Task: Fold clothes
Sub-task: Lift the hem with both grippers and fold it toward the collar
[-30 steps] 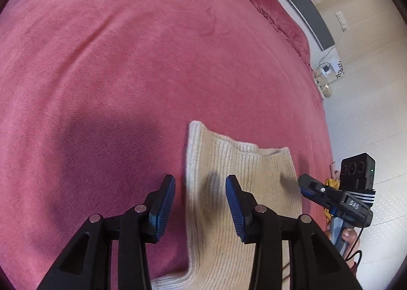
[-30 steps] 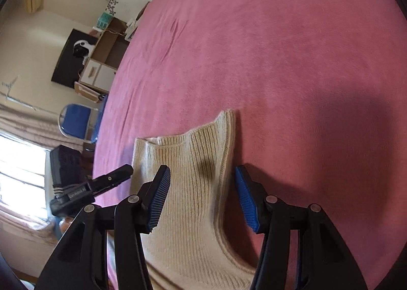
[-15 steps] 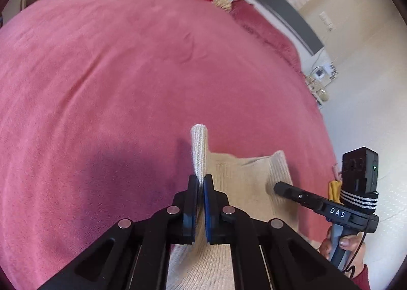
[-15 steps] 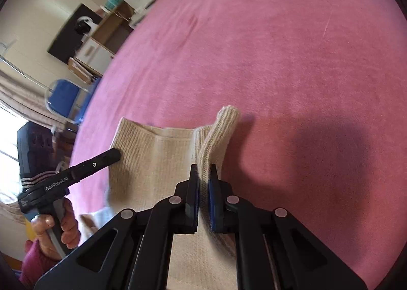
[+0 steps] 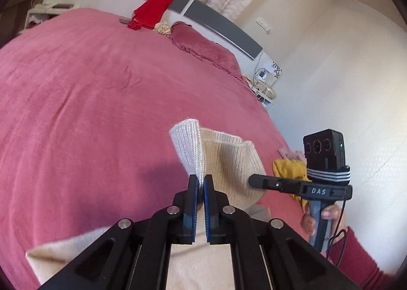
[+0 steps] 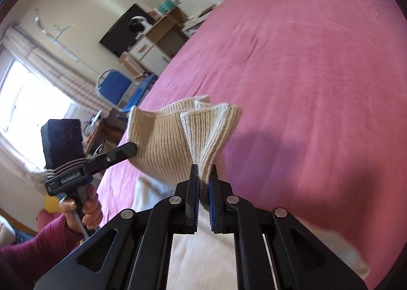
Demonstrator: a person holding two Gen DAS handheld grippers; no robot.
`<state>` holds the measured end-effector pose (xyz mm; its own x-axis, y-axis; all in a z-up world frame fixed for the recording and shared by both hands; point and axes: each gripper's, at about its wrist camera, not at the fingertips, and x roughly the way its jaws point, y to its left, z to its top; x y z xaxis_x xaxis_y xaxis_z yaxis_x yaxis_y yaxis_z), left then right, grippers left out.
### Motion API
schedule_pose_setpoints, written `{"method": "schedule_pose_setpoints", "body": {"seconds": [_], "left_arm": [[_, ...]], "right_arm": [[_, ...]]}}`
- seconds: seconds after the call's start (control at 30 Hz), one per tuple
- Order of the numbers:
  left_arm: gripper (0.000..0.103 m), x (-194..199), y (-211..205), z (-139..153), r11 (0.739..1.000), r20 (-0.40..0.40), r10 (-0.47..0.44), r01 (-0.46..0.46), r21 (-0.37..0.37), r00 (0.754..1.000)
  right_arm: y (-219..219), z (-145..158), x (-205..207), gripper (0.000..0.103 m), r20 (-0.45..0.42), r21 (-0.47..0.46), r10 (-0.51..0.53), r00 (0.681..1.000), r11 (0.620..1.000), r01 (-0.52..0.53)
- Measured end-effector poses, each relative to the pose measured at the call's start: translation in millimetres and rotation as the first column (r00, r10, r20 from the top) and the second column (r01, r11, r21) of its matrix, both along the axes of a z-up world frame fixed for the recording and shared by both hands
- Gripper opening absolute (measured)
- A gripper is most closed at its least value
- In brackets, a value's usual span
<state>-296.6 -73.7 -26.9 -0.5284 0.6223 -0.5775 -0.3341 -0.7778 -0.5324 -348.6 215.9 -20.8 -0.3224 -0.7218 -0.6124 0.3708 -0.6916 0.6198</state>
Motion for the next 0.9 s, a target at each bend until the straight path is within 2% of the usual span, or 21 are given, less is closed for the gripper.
{"method": "schedule_pose_setpoints", "body": {"seconds": [0.23, 0.47, 0.57, 0.6, 0.63, 0.73, 0.83, 0.9], "left_arm": [[0.004, 67.3, -12.5, 0.6, 0.999, 0.004, -0.013, 0.013, -0.032, 1.0], [0.004, 122.4, -16.6, -14.6, 0.994, 0.002, -0.01, 0.01, -0.106, 1.0], [0.005, 143.6, -16.1, -24.6, 0.989, 0.001, -0.011, 0.011, -0.146, 1.0], [0.008, 149.2, -16.5, -30.0, 0.988, 0.012, -0.017, 0.018, -0.153, 1.0], [0.015, 155.1, -17.1, -35.1, 0.986, 0.021, -0.019, 0.022, -0.163, 1.0], [0.022, 173.2, -20.8, -48.9, 0.982, 0.047, -0.019, 0.027, -0.189, 0.999], [0.023, 185.0, -30.0, -60.2, 0.987, 0.095, -0.009, 0.024, -0.159, 0.995], [0.023, 190.5, -39.6, -65.8, 0.991, 0.124, 0.015, 0.001, -0.131, 0.992]], "right_arm": [[8.1, 11.0, 78.8, 0.006, -0.007, 0.025, 0.036, 0.999, 0.999, -0.036], [16.4, -15.5, 134.8, 0.006, 0.036, 0.039, 0.015, 0.999, 0.999, -0.017], [12.5, -33.3, 154.3, 0.006, 0.049, 0.098, 0.027, 0.998, 0.995, -0.032], [13.0, -39.1, 159.8, 0.008, 0.053, 0.116, 0.026, 0.998, 0.993, -0.032], [13.5, -45.0, 165.3, 0.013, 0.058, 0.135, 0.026, 0.998, 0.99, -0.033], [22.5, -61.3, 177.7, 0.028, 0.092, 0.167, -0.001, 0.996, 0.986, -0.015], [35.6, -65.7, 185.8, 0.04, 0.123, 0.197, -0.054, 0.991, 0.98, 0.029], [41.4, -63.0, 185.7, 0.043, 0.123, 0.212, -0.09, 0.988, 0.975, 0.063]]}}
